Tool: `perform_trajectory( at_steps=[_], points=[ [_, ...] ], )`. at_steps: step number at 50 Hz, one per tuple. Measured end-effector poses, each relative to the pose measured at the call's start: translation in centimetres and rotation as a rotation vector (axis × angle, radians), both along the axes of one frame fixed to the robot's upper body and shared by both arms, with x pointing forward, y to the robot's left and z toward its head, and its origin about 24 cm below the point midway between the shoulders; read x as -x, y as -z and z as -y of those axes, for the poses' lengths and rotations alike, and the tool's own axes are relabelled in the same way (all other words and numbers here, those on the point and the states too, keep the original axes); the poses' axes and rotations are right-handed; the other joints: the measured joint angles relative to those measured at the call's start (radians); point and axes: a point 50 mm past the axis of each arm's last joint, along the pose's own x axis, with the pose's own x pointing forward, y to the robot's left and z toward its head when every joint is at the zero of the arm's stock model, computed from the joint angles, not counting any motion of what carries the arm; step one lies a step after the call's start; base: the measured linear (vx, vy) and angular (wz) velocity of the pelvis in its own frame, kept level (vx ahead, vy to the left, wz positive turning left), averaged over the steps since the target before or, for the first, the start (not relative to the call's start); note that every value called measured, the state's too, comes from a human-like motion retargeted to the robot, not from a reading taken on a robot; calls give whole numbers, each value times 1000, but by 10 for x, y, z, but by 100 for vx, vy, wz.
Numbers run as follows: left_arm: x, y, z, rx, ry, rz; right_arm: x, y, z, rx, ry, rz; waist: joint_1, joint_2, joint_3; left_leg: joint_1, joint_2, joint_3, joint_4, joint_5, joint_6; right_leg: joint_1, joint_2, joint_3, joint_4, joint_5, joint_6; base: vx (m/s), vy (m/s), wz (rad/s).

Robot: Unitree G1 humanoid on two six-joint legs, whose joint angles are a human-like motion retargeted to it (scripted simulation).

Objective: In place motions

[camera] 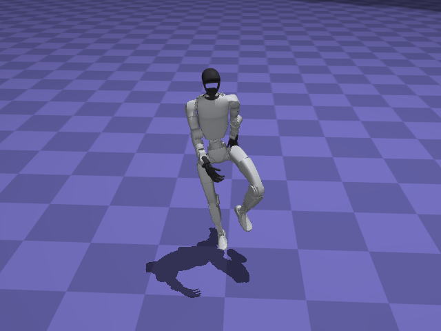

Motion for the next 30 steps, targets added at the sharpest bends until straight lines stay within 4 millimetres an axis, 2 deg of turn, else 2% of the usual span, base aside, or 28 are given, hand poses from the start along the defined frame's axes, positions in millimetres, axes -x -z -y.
perform_trajectory(
  at_steps=[4, 6, 8, 11, 14, 17, 20, 22, 23, 25, 27, 28, 30],
  points=[
    [12, -3, 3, -41, -44, 14, -28, -54, -37, -120, -59, 229, 42, -66, -15, -143, -10, 66, 97, -6, -49, -49, -96, -89, 28, 14, 20, 7, -3, -52],
    [13, -4, 1, -35, -25, 35, -32, -66, -44, -145, -99, 268, 63, -76, -37, -148, -11, 90, 94, -7, -60, -72, -111, -88, 39, 18, 5, 12, -1, -16],
    [5, 0, -4, -27, 3, 61, -33, -71, -51, -139, -140, 291, 51, -67, -40, -113, -14, 84, 77, -12, -54, -67, -99, -83, 39, 18, -18, 1, -3, 34],
    [-13, 6, -14, -33, 56, 108, -25, -60, -51, -125, -149, 275, 4, -32, -49, 11, -52, 46, -9, -26, -52, -28, -67, -88, 18, 12, -39, 6, 5, 66],
    [-32, 12, -20, -48, 97, 178, 1, -21, -42, -96, -149, 165, -69, 6, -90, 211, -150, 25, -220, -37, -64, 10, -47, -114, 0, -10, -34, 24, 9, 82],
    [-48, 16, -24, -72, 130, 246, 42, 29, -24, -36, -140, -4, -151, 35, -142, 433, -303, 14, -546, -14, -73, 31, -40, -155, 4, -42, -30, 34, 17, 91],
    [-70, 20, -29, -105, 195, 316, 115, 90, 15, 71, -76, -269, -241, 76, -181, 753, -511, -86, -1113, 93, -128, 63, -28, -222, 31, -96, -30, 37, 17, 96],
    [-81, 22, -34, -118, 247, 347, 174, 121, 46, 151, -16, -468, -281, 93, -192, 953, -556, -52, -1433, -95, -123, 75, -18, -241, 74, -128, -38, 35, 18, 77],
    [-87, 23, -36, -121, 276, 360, 206, 132, 62, 200, 15, -575, -312, 111, -200, 1014, -551, -12, -1548, -90, -101, 77, -2, -256, 95, -135, -44, 33, 14, 137],
    [-101, 24, -40, -117, 331, 385, 273, 143, 95, 319, 71, -790, -418, 141, -221, 1069, -552, -111, -1676, -33, -111, 65, 7, -352, 148, -86, -55, 24, 17, 182],
    [-132, 26, -45, -119, 377, 436, 323, 141, 124, 441, 136, -961, -433, 183, -201, 1009, -513, -200, -1680, 12, -125, -68, -10, -367, 335, 106, -57, -25, 19, 66],
    [-153, 27, -48, -135, 403, 473, 338, 138, 135, 483, 190, -1012, -430, 193, -150, 1002, -489, -204, -1669, 8, -129, -146, -32, -370, 476, 206, -60, -57, 18, 11],
    [-200, 22, -58, -207, 433, 580, 355, 133, 151, 529, 307, -1051, -425, 192, -28, 991, -464, -220, -1644, 0, -123, -335, -10, -262, 759, 326, -130, -67, 18, -18]
  ],
)
